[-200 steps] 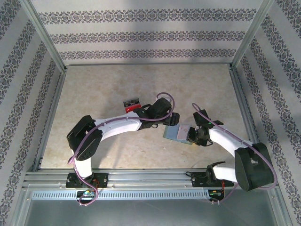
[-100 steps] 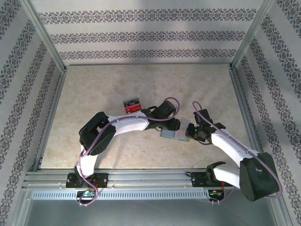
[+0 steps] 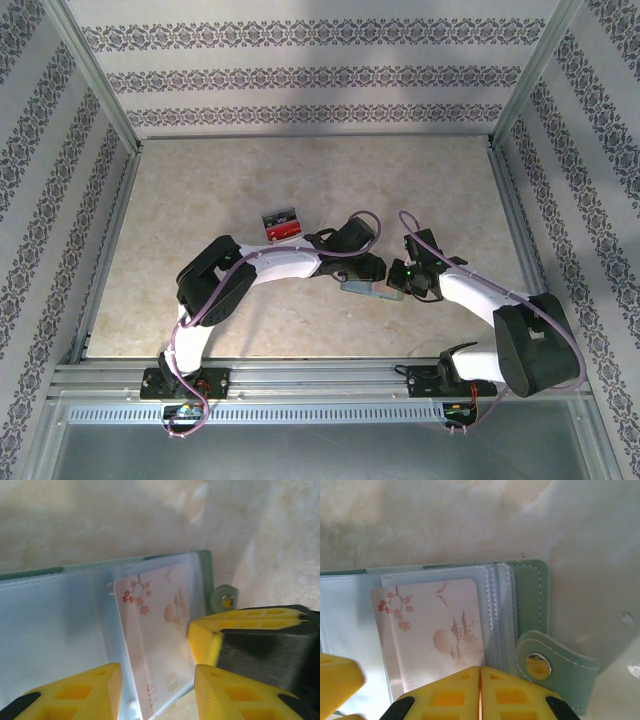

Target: Take the credit cards out of the card holder

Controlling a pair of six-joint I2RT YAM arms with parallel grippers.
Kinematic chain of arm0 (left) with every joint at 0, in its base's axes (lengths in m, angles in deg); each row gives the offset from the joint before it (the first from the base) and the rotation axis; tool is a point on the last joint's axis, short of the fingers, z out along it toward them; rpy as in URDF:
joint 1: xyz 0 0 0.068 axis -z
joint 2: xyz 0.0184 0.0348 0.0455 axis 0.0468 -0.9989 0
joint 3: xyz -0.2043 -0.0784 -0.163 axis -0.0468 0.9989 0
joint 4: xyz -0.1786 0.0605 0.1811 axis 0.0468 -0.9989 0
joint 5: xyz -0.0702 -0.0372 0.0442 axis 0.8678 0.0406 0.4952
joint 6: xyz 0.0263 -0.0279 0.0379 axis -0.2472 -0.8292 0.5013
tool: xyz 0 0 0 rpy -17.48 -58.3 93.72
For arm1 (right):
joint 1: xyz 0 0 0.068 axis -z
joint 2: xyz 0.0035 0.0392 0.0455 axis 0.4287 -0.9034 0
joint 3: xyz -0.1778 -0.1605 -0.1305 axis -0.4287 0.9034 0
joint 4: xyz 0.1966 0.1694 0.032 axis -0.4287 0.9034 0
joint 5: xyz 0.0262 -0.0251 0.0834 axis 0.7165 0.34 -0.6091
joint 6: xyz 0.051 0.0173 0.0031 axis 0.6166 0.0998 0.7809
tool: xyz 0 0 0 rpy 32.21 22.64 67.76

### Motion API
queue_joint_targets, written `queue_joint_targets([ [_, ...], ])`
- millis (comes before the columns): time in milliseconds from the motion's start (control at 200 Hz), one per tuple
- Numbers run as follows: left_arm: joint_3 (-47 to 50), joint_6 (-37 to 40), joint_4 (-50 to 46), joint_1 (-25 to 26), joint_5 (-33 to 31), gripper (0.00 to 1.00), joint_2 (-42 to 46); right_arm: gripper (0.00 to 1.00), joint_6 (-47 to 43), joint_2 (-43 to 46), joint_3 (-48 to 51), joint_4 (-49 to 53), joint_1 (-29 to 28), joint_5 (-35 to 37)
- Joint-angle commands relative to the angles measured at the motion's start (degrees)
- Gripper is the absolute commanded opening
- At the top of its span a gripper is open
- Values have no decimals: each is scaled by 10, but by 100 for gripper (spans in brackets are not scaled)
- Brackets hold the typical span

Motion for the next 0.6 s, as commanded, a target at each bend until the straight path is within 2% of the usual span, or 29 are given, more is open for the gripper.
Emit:
queue_joint_targets([
  [0,-6,-17,16,-6,8,49,-20,9,2,-13,-2,-21,-6,-9],
  [220,-2,-28,39,-7,15,49,-27,9,7,-33,5,-42,-6,-21],
  [375,12,-35,59,-9,12,37,-21,9,9,-40,7,-46,-6,-21],
  [595,49,-59,118,-19,12,28,-13,9,9,-44,4,-44,-6,-21],
])
